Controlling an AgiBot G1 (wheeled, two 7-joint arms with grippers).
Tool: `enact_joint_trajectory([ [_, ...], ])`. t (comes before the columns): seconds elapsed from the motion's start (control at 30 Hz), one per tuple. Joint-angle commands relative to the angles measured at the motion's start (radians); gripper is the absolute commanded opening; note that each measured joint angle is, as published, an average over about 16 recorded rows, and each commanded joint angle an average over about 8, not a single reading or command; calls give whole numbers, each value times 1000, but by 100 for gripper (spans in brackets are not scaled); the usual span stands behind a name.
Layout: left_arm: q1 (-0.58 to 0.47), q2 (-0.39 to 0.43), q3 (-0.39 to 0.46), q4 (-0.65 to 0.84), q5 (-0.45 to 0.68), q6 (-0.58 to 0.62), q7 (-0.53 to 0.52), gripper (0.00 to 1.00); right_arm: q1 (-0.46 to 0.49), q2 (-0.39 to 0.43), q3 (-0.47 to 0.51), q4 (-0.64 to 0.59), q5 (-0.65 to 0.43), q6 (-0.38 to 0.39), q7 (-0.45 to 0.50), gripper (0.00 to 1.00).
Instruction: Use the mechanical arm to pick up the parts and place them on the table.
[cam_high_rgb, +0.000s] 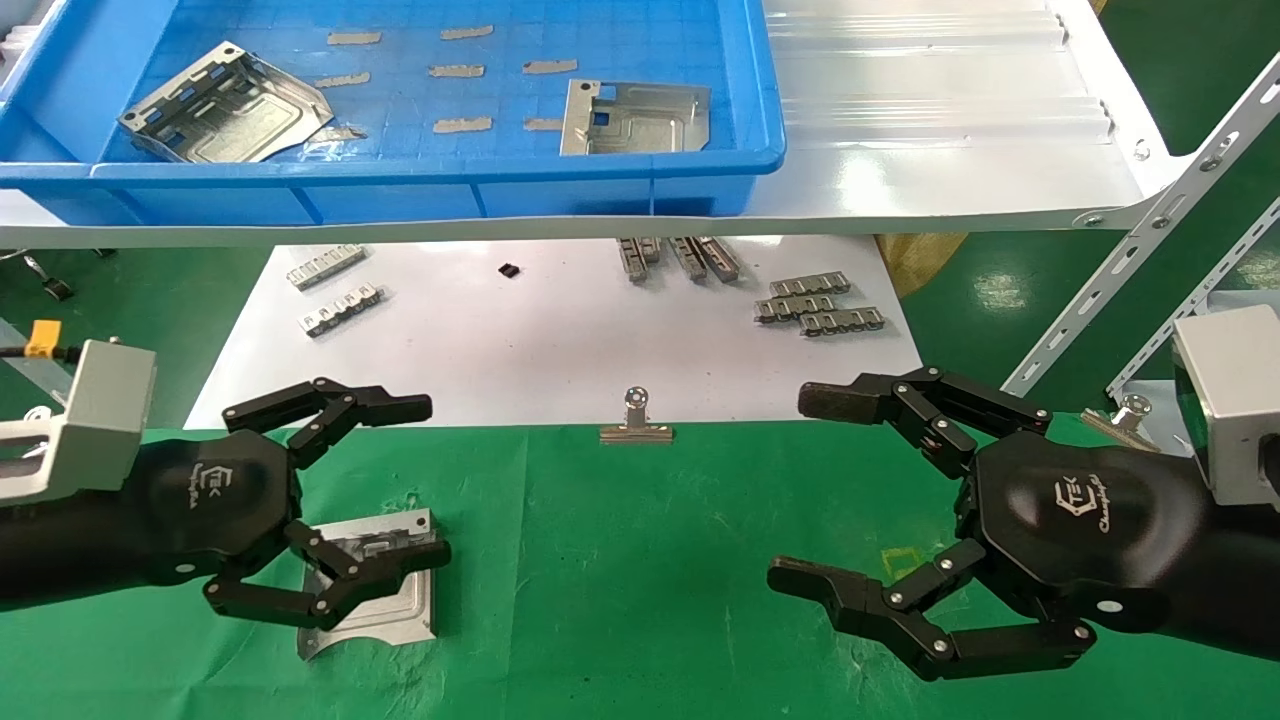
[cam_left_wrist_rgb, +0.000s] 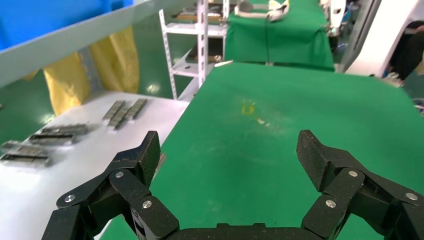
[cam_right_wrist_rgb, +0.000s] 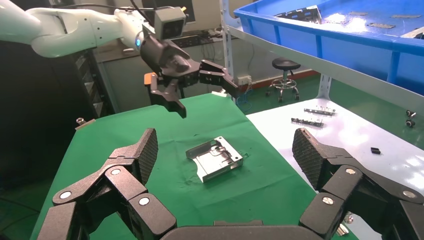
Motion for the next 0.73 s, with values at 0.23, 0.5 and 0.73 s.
enact_joint_trajectory([
  [0.23, 62, -19, -69, -138, -28, -14, -90, 100, 0, 0, 0, 0, 0, 0, 0, 100],
  [0.5, 123, -38, -138, -276, -57, -29, -180, 100, 0, 0, 0, 0, 0, 0, 0, 100],
  [0.73, 164, -51, -183, -367, -75, -38, -239, 100, 0, 0, 0, 0, 0, 0, 0, 100],
])
